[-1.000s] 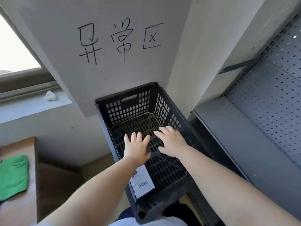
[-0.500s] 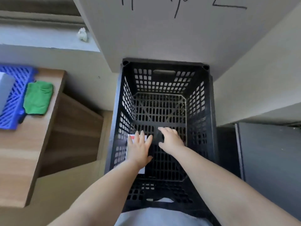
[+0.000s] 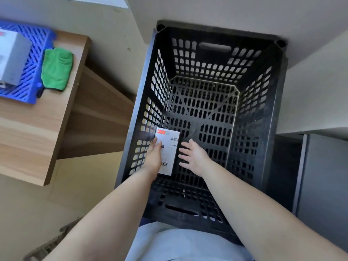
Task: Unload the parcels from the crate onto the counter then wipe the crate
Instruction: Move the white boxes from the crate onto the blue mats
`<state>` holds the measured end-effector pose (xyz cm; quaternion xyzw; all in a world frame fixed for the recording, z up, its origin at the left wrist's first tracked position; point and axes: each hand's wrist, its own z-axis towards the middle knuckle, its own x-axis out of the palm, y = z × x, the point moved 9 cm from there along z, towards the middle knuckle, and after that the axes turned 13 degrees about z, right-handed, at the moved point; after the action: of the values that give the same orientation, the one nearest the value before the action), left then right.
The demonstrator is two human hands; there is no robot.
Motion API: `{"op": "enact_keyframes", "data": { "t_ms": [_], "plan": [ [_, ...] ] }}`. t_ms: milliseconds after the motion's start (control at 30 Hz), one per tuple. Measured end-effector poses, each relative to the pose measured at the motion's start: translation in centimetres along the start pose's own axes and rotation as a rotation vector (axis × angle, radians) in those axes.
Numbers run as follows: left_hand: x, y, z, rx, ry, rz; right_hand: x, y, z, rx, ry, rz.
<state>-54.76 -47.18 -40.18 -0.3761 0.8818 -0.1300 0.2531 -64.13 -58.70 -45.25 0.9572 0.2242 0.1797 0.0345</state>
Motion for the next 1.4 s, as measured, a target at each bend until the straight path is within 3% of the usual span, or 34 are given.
{"op": "enact_keyframes", "data": {
  "t_ms": [267,433,567,700,1033,1200,1333,1400],
  "plan": [
    [0.1,0.8,0.1,-0.109,0.082,-0.078,0.9,-1.6,1.3,0.036,0.013,0.054],
    [0.5,-0.1,-0.2,-0.009,0.109,0.052,1.0,-2.0,1.2,0.038,0.044,0.065],
    [0.5,-0.3,-0.8,-0.027,0.085,0.086,1.1,-2.7,1.0,0.053,0.033,0.077],
    [0.0,0.8,-0.2,-0.121,0.044,0.006,2.0,-3.7,1.1,0.09,0.049,0.078],
    [0.1,0.8,0.3,-0.15,0.076,-0.181,0.2,-2.7,2.1,-0.031,-0.085,0.008],
    [0.2,0.7,0.0,-0.155,0.077,-0.122,0.9,-3.4,2.2,0.006,0.034,0.135],
    [0.2,0.5,-0.2,-0.148,0.048,-0.134,0.4,-3.5,2.6,-0.015,-0.01,0.072],
    [0.1,0.7,0.2,-0.147,0.042,-0.142,0.9,-3.5,3.0,-0.017,0.044,-0.001]
  ]
}}
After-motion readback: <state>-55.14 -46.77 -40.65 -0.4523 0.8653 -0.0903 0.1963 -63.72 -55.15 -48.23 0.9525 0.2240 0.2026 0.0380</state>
